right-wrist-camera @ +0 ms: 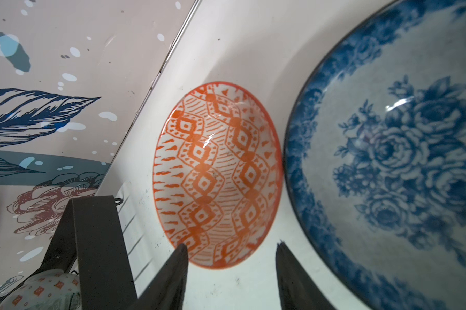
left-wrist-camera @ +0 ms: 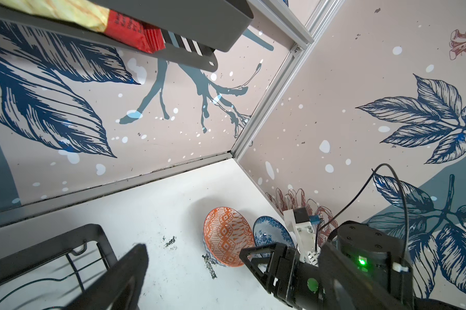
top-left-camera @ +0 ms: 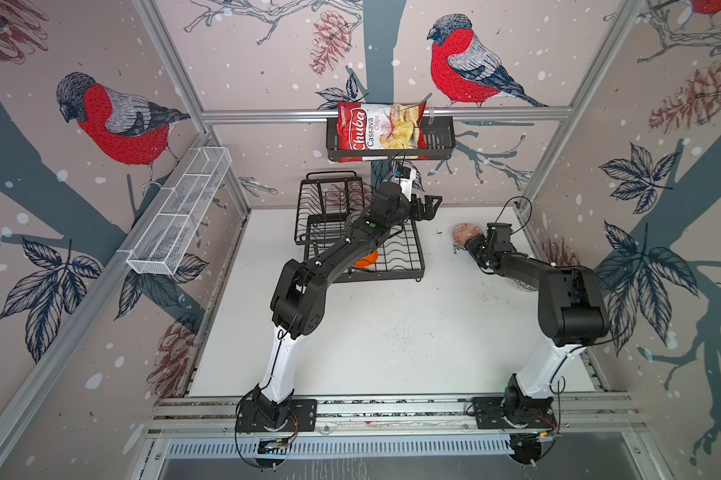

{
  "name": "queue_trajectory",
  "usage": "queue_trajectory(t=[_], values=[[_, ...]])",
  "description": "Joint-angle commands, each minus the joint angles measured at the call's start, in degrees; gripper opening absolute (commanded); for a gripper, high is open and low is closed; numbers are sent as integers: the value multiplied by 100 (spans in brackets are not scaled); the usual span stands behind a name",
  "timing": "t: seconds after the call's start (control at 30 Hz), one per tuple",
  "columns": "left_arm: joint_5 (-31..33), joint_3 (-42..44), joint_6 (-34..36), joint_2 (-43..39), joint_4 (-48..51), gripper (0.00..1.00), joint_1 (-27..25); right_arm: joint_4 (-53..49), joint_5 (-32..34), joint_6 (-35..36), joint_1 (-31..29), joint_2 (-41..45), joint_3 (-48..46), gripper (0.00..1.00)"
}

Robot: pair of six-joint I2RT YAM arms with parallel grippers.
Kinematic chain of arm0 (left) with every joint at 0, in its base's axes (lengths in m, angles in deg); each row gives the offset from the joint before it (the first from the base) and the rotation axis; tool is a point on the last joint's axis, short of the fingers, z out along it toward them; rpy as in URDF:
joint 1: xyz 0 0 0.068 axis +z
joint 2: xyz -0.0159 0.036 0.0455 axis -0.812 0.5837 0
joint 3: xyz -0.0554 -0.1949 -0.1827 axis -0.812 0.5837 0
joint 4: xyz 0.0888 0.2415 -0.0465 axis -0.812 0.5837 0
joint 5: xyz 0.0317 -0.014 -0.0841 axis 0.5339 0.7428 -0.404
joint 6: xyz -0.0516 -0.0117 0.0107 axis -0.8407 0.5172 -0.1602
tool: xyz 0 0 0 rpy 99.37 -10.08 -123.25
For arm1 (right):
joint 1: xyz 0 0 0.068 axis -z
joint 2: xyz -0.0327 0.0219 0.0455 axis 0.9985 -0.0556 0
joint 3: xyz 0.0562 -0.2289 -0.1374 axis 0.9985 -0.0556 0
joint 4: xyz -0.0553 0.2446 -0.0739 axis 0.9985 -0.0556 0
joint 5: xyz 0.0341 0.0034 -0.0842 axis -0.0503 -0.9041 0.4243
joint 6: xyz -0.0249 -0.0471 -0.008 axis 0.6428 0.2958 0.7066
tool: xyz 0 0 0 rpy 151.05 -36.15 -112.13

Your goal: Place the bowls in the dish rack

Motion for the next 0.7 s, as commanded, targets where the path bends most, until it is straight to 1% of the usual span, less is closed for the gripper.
queue_trajectory(t=[0.0, 0.17, 0.23, 0.5, 0.67], values=[[-42, -43, 33, -7, -58, 99, -11, 294, -252, -134, 69, -141, 24, 49], [-51, -49, 18, -2, -71, 99, -8, 337, -333, -105, 104, -303, 130, 43], [-60, -52, 4, 11, -71, 99, -11, 318, -395, -86, 113, -372, 198, 37], [-79, -109, -8, 70, -45, 99, -12, 213, -368, -8, 105, -499, 318, 23], [-138, -187, -41, 147, -2, 99, -19, 226, -449, 61, 67, -517, 366, 11]])
